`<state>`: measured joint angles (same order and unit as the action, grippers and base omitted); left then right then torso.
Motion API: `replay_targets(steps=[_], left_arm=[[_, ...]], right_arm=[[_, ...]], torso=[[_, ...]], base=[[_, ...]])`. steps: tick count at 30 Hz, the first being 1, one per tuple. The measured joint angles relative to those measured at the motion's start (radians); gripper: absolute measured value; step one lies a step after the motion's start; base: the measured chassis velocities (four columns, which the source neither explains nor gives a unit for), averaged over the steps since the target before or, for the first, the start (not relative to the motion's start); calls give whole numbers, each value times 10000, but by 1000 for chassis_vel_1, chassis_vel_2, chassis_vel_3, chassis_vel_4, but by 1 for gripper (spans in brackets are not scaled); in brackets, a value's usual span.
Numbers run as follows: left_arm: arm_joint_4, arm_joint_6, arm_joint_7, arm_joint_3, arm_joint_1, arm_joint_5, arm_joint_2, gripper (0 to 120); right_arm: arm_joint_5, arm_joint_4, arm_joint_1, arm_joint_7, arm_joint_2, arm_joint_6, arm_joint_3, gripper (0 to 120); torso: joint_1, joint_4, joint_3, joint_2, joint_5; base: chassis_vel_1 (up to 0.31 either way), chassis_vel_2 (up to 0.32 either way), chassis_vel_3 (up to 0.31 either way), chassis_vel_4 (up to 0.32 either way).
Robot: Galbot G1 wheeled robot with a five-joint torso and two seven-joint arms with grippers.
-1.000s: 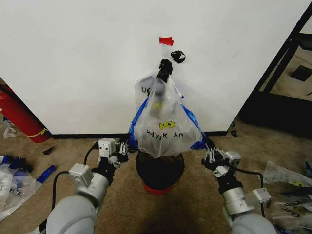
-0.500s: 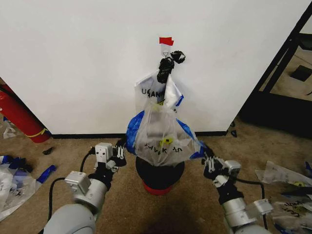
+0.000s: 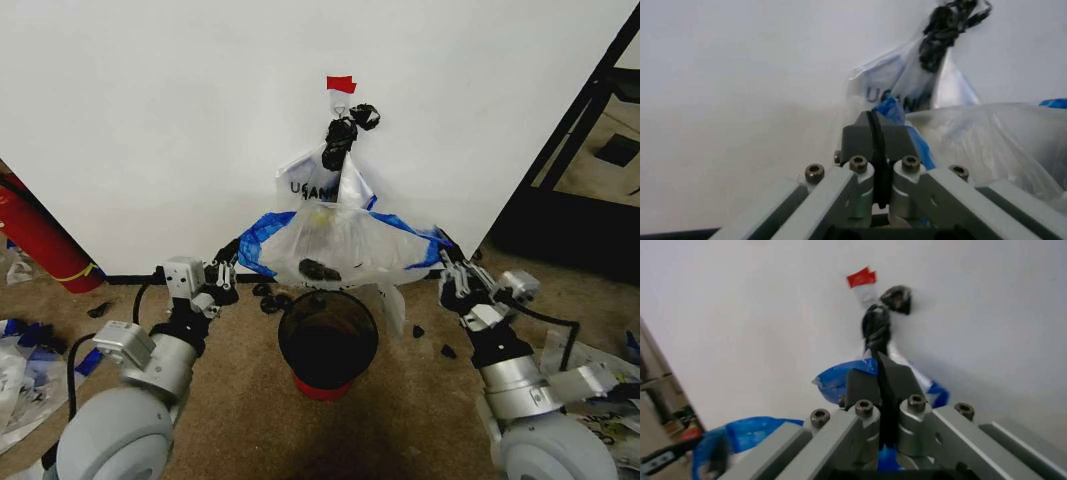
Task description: Pick up the garbage bag from the wall and place it over the trash bin.
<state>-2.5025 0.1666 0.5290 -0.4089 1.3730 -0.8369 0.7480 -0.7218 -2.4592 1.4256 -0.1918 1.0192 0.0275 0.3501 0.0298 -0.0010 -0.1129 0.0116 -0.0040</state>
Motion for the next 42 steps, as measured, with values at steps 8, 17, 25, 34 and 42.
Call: replay_targets(steps=[8,17,25,34,42], left_arm=[[8,120,25,-1444,554,-697,-63,0],[11,359,98,-1756,-531,-2164,-1120,0],[15,1003,526,-1126,-2379,-4907,-1881,0],[17,2011,1707,268,-3788,-6780,-1803,0],[26,3222,2731,1029,-2055,-7736,-1109,0]], right_arm=[[-1651,-427,-359,-321,-498,-574,157,0],[-3013,-441,-496,-478,-1397,-1064,1299,0],[-4684,-435,-111,-942,-1884,-1861,2384,0],[-5318,-424,-99,-1695,-1427,-2579,1902,0],[-4733,-193,0,-2657,-752,-3742,43,0]], torso=[[0,-1,1,0,-2],[0,-3,1,0,0],[0,-3,0,0,-1],[0,-3,1,0,0],[0,-3,2,0,0]], base=[[0,0,0,0],[0,0,0,0],[0,0,0,0],[0,0,0,0],[0,0,0,0]])
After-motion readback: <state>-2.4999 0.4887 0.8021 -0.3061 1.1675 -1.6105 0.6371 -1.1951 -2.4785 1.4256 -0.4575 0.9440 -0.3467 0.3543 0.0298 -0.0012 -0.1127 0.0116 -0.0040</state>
